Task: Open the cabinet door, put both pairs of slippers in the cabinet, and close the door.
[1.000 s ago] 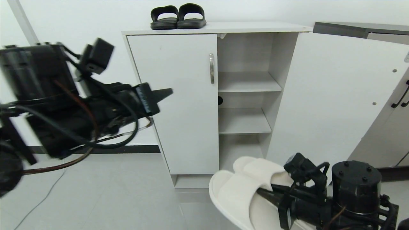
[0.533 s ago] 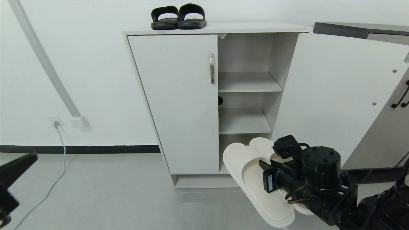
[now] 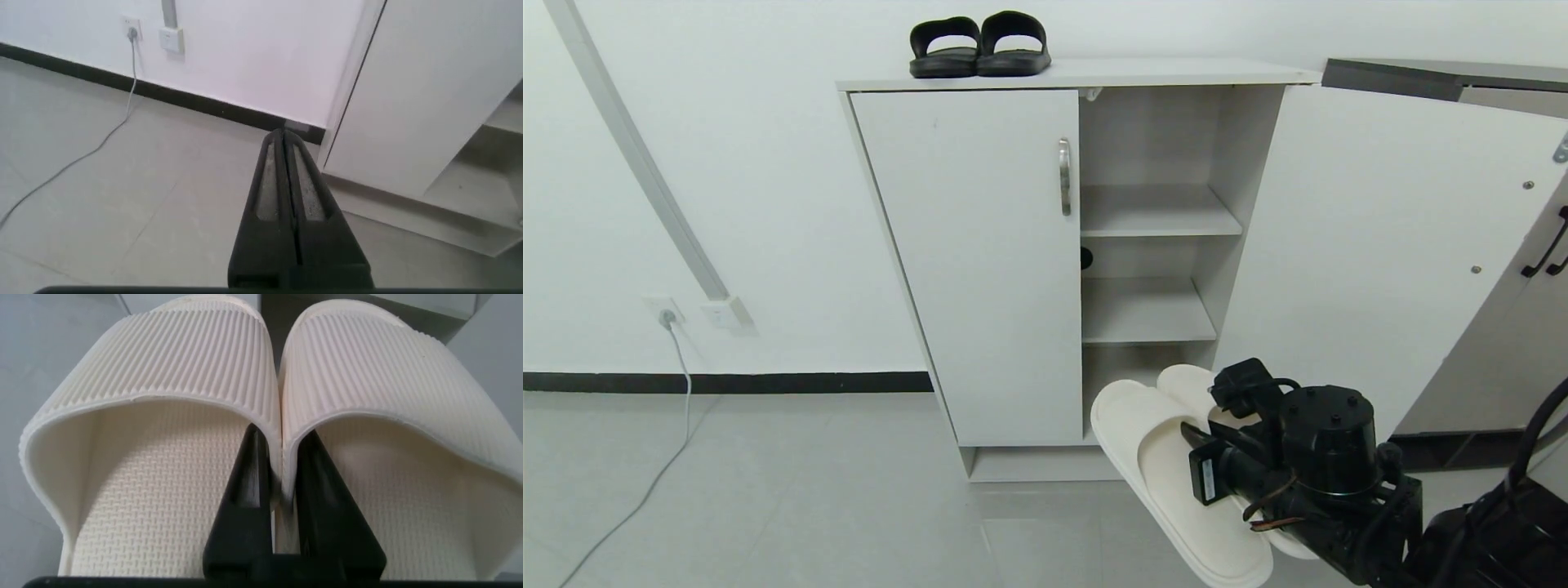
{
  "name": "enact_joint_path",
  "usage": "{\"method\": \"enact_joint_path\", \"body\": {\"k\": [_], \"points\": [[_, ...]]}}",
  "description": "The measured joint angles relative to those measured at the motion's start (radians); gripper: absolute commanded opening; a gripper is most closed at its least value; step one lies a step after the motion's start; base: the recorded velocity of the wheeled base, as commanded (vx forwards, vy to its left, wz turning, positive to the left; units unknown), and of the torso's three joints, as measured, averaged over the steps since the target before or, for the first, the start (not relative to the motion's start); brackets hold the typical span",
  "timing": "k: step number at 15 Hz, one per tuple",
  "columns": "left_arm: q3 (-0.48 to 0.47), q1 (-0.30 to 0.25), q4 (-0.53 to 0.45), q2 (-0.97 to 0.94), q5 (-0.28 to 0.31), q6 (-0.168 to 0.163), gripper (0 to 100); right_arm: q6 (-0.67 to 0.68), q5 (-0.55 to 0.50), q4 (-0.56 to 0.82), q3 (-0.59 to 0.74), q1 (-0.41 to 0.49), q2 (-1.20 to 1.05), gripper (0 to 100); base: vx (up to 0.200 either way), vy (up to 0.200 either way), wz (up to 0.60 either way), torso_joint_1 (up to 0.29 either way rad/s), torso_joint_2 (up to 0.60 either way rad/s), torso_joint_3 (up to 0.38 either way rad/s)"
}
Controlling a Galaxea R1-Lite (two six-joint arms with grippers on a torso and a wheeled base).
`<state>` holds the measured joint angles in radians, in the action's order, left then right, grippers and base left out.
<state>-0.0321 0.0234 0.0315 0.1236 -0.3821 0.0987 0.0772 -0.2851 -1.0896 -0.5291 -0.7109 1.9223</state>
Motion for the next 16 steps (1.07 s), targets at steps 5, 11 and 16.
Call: {"method": "enact_joint_path", "body": {"k": [5, 11, 16], "points": [[0.026, -0.024, -0.006, -0.111, 0.249, -0.049, 0, 0.001, 0.000, -0.003, 0.012, -0.006, 0.005, 0, 0.000, 0.000, 0.00, 0.000, 0.00, 0.000], [0.029, -0.023, -0.036, -0.125, 0.346, -0.044, 0, 0.002, -0.052, -0.006, -0.016, -0.025, 0.014, 0, 0.000, 0.000, 0.00, 0.000, 0.00, 0.000], [0.030, -0.024, -0.036, -0.126, 0.346, -0.041, 0, 0.046, -0.283, 0.078, -0.132, -0.096, 0.059, 0, 0.000, 0.000, 0.00, 0.000, 0.00, 0.000]]}}
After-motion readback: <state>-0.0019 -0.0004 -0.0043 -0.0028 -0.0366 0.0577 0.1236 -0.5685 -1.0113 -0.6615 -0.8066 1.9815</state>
